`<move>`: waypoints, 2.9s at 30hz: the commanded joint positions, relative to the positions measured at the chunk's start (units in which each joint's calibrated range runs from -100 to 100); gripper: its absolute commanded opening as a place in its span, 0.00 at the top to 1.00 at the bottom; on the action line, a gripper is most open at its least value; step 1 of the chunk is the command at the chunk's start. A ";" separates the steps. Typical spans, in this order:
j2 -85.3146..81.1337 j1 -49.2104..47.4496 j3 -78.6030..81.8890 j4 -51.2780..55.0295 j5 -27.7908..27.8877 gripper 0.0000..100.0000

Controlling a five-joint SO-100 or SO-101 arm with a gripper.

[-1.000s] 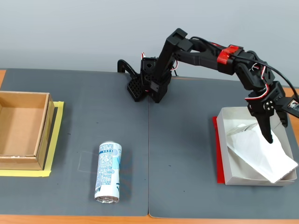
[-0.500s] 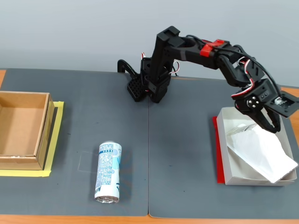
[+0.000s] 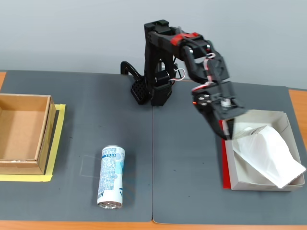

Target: Pick the sandwich and put it in the gray box

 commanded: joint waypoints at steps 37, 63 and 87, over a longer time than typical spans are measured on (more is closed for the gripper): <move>-61.03 22.12 69.25 5.08 2.79 0.98; -64.67 22.87 86.26 4.39 3.05 0.98; -71.37 22.94 89.06 5.08 3.00 0.98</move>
